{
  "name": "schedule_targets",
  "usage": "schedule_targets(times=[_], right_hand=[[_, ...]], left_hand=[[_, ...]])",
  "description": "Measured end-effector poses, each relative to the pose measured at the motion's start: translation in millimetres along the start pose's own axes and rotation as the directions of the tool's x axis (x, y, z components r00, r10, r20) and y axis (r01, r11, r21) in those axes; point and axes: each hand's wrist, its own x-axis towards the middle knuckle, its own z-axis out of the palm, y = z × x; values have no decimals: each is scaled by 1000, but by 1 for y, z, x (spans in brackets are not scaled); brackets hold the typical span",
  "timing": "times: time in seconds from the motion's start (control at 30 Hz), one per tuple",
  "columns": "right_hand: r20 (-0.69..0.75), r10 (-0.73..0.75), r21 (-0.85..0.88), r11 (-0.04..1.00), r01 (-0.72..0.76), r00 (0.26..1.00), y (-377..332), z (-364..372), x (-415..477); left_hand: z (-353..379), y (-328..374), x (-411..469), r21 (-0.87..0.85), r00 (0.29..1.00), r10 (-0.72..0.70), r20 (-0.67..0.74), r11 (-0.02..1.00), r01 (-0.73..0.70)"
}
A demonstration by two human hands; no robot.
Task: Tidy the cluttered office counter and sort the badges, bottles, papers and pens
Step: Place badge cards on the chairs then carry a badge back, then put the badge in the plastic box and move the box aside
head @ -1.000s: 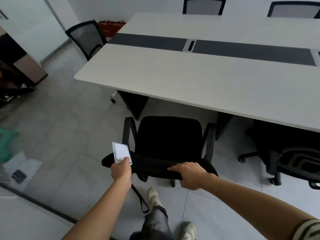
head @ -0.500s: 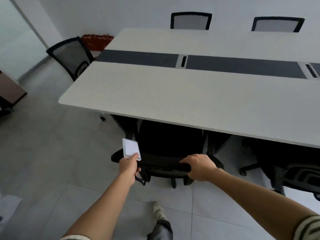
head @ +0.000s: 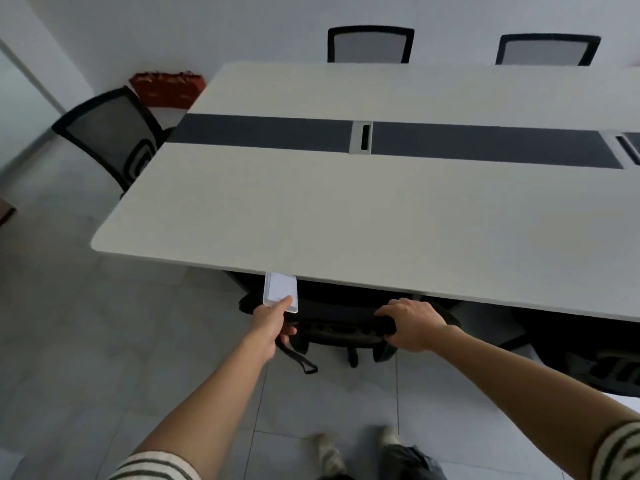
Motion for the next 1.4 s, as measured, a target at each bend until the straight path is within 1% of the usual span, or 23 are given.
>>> schedule_targets(times=[0.1, 0.23, 0.3, 0.37, 0.4, 0.43, 0.53, 0.6, 0.73, 0.87, 0.93, 0.97, 1.0, 1.07, 1.1, 1.17, 1.27, 1.4], right_hand=[[54, -52, 14, 999, 52, 997, 2, -5, 14], [129, -207, 30, 978, 205, 970, -12, -12, 33], [100, -289, 66, 957, 284, 952, -35, -20, 53], [61, -374, 101, 925, 367, 926, -69, -29, 70], [43, -429, 91, 901, 424, 902, -96, -37, 84], [25, -428, 102, 900, 423, 904, -102, -37, 87], [7, -512, 59, 858, 511, 859, -157, -49, 117], [36, -560, 10, 829, 560, 828, -199, -58, 139], [77, -612, -28, 787, 616, 787, -288, -68, 177], [87, -688, -103, 713, 693, 721, -396, -72, 214], [72, -717, -86, 689, 720, 694, -453, -76, 229], [68, -720, -65, 688, 723, 691, -477, -78, 236], [64, -731, -52, 678, 734, 680, -519, -78, 245], [62, -737, -30, 672, 740, 673, -561, -83, 253], [57, -750, -16, 660, 751, 659, -593, -84, 260], [57, -763, 13, 645, 764, 643, -636, -86, 269], [74, -771, -10, 634, 773, 633, -690, -86, 292], [92, -766, -37, 635, 771, 636, -763, -87, 350]], left_hand=[[-2, 7, 8, -45, 1000, -8, 9, 999, 8], [-21, 11, 11, -169, 998, -27, -50, 985, 18], [-43, 13, 14, -224, 994, -29, -108, 975, 4], [-70, 11, 11, -275, 982, -32, -188, 961, -21], [-94, 11, 6, -301, 970, -25, -243, 952, -51], [-100, 9, 3, -291, 970, -17, -244, 955, -56], [-153, 2, -14, -326, 941, -24, -338, 941, -93], [-195, -9, -27, -357, 910, -38, -412, 926, -123], [-273, -30, -43, -434, 854, -100, -510, 887, -156], [-361, -40, -39, -475, 808, -130, -575, 857, -200], [-407, -38, -34, -473, 792, -126, -597, 853, -221], [-426, -35, -32, -477, 788, -127, -602, 848, -228], [-461, -34, -33, -477, 774, -127, -621, 844, -244], [-497, -25, -34, -469, 760, -121, -639, 844, -260], [-526, -21, -34, -464, 747, -115, -655, 841, -277], [-565, -14, -32, -459, 727, -114, -677, 837, -297], [-617, -7, -21, -464, 715, -121, -688, 831, -306], [-687, 6, 18, -491, 712, -142, -687, 813, -312]])
